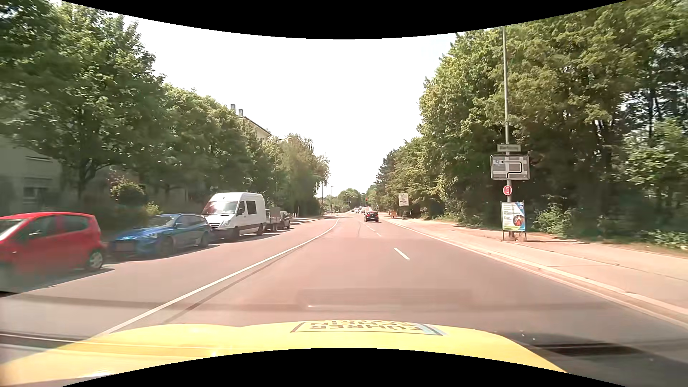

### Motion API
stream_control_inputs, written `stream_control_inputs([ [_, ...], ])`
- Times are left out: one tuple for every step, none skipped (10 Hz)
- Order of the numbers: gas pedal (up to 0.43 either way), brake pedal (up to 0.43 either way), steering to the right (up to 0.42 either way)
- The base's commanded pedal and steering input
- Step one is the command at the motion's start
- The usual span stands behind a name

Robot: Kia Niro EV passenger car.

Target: Follow the waypoints while adhering to traffic rules and regulations

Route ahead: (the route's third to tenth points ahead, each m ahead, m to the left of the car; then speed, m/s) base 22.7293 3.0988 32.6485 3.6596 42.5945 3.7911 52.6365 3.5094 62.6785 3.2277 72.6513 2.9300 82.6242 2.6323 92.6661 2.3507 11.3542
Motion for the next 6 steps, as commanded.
stream_control_inputs([
  [0.039, 0.0, 0.005],
  [0.039, 0.0, 0.005],
  [0.039, 0.0, 0.005],
  [0.039, 0.0, 0.005],
  [0.039, 0.0, 0.005],
  [0.028, 0.0, 0.006],
])
